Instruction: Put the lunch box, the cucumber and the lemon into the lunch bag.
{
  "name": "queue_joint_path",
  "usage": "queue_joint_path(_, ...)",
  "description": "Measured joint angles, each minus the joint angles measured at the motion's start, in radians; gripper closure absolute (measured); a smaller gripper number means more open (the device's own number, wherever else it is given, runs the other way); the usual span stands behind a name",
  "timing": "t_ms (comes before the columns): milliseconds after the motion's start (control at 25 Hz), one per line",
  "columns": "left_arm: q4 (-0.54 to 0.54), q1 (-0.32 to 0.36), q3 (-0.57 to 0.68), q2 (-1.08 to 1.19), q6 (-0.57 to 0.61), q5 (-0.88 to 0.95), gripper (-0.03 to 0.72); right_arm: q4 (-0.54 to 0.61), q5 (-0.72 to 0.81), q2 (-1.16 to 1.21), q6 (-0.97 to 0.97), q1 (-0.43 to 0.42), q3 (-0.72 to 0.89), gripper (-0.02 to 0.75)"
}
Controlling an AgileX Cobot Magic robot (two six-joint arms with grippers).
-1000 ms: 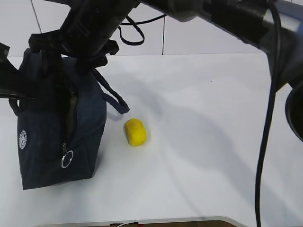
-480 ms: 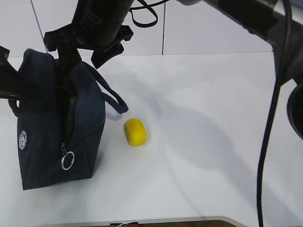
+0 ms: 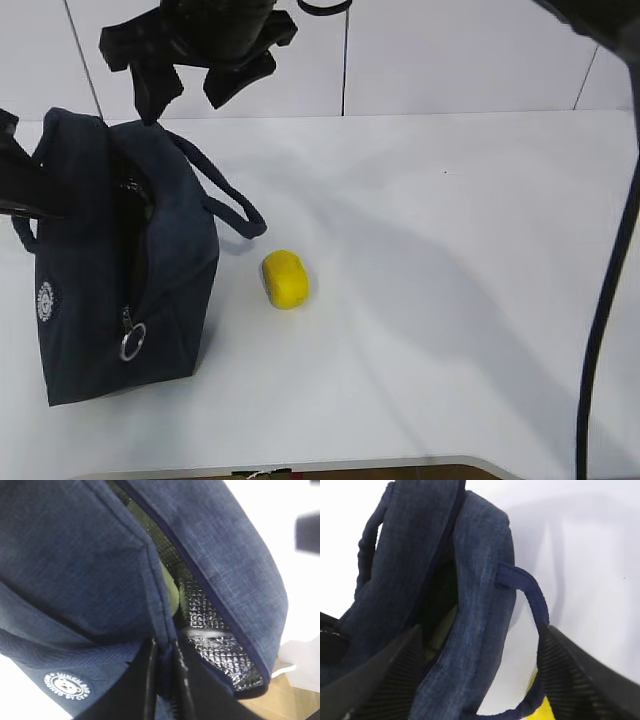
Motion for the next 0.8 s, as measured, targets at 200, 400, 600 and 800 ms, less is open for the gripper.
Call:
queue_joint_path(200,0.032,0.0,0.0,-0.002,0.002,-0.01,0.676,-0.032,0.0,-0.044,0.0,0.0,0.096,0.176)
queue_joint_path(400,0.051,0.0,0.0,-0.002,0.002,-0.012,0.676,-0.08,0.0,-0.109,0.001,0.0,0.299,0.176)
queue_joint_path(600,0.055,0.026,0.0,-0.002,0.002,-0.012,0.676,-0.131,0.0,-0.173,0.022,0.0,0.397,0.175)
queue_joint_path(800,0.057,0.046,0.0,-0.002,0.002,-0.01,0.676,-0.138,-0.002,-0.216,0.022,0.0,0.436,0.175)
